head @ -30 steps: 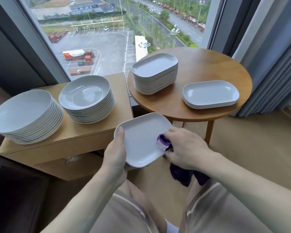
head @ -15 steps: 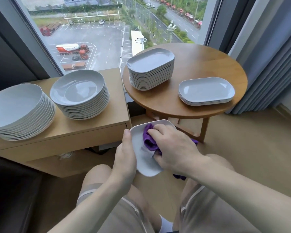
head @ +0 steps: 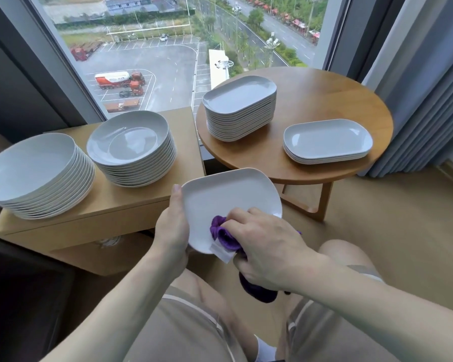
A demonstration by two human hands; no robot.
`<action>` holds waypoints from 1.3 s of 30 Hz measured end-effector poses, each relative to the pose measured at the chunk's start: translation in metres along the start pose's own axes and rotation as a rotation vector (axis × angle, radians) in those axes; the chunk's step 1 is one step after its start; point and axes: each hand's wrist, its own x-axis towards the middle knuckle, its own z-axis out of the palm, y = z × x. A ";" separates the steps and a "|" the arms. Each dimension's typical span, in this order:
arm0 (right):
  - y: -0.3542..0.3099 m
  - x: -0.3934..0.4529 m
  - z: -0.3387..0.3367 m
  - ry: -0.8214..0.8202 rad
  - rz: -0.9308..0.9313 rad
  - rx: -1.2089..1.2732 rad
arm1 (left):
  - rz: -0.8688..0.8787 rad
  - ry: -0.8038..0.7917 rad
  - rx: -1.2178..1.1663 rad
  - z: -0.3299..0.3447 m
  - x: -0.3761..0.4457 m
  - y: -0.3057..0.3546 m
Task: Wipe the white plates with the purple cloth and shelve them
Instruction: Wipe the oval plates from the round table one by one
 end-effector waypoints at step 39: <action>0.035 0.006 0.000 -0.073 0.147 0.081 | -0.075 0.020 -0.001 0.006 0.006 -0.019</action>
